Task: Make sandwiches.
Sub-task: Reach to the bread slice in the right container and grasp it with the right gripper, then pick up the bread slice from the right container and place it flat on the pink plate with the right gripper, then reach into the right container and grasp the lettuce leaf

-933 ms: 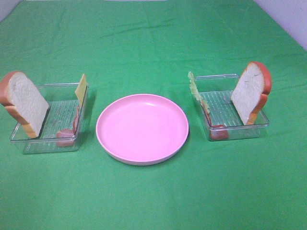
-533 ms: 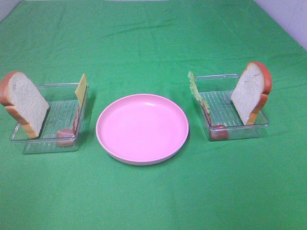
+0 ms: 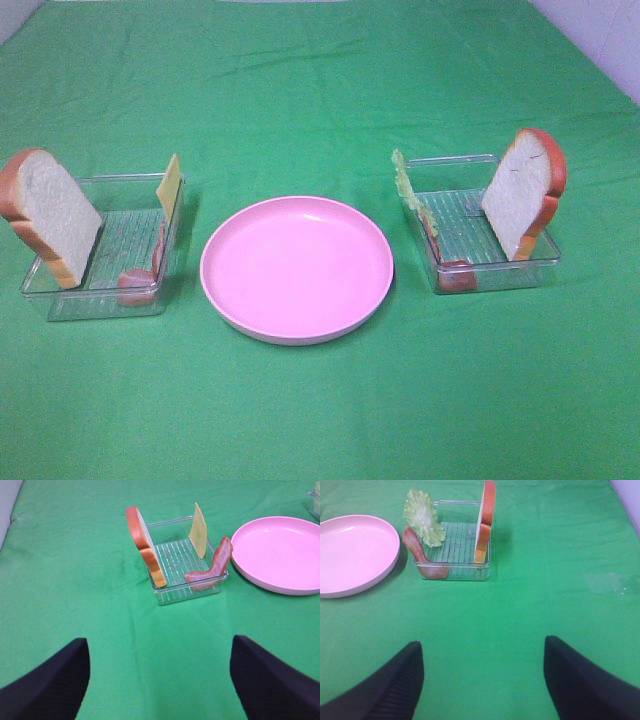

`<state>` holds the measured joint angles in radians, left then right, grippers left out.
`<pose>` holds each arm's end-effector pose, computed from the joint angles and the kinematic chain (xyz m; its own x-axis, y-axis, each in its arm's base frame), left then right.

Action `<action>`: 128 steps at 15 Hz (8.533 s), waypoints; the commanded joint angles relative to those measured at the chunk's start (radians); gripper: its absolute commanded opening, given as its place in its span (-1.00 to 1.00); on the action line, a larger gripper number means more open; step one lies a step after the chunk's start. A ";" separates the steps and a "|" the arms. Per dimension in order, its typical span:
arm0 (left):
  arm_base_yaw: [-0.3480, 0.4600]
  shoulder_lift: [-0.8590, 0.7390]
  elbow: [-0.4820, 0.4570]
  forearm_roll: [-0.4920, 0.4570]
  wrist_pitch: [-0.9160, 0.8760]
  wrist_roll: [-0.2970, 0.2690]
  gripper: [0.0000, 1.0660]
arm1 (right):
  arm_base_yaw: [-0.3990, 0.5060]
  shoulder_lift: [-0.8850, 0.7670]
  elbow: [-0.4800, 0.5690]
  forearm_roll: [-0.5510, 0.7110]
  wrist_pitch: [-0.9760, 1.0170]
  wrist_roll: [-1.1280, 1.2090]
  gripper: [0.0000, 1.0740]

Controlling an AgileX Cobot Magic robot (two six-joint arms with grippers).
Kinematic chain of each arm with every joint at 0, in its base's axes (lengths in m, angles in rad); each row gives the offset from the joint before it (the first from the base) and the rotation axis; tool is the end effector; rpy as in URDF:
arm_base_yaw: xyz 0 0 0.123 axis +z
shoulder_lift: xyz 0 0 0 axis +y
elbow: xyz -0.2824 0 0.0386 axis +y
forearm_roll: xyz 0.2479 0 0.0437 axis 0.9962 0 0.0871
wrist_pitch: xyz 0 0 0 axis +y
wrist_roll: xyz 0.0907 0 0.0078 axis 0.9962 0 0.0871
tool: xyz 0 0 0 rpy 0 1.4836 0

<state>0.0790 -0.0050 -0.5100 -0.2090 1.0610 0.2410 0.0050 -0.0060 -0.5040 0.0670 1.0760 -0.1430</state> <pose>-0.0065 -0.0171 0.2813 -0.4173 0.1025 -0.9030 0.1437 0.9886 0.0459 -0.0070 0.0053 0.2772 -0.4507 -0.1130 -0.8855 -0.1080 0.9916 -0.0716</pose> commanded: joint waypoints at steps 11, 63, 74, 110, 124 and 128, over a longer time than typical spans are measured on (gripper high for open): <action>0.004 -0.018 0.002 0.000 -0.010 0.002 0.40 | -0.005 -0.014 0.000 0.003 -0.013 -0.011 0.23; 0.004 -0.018 0.002 0.000 -0.010 0.002 0.40 | -0.005 1.902 -1.083 0.171 -0.017 -0.017 -1.00; 0.004 -0.018 0.002 0.000 -0.010 0.002 0.40 | 0.155 1.690 -0.850 0.854 -0.055 -0.261 -1.00; 0.004 -0.018 0.002 0.000 -0.010 0.002 0.40 | 0.402 1.842 -0.961 0.216 -0.213 0.199 0.37; 0.004 -0.018 0.002 0.000 -0.010 0.002 0.40 | 0.400 2.255 -1.495 -0.024 0.121 0.296 0.42; 0.004 -0.018 0.002 0.000 -0.010 0.002 0.40 | 0.399 2.319 -1.495 -0.108 0.078 0.305 0.36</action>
<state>0.0790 -0.0050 -0.5100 -0.2090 1.0610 0.2410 0.4060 2.3110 -1.9910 -0.0340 1.1630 0.1530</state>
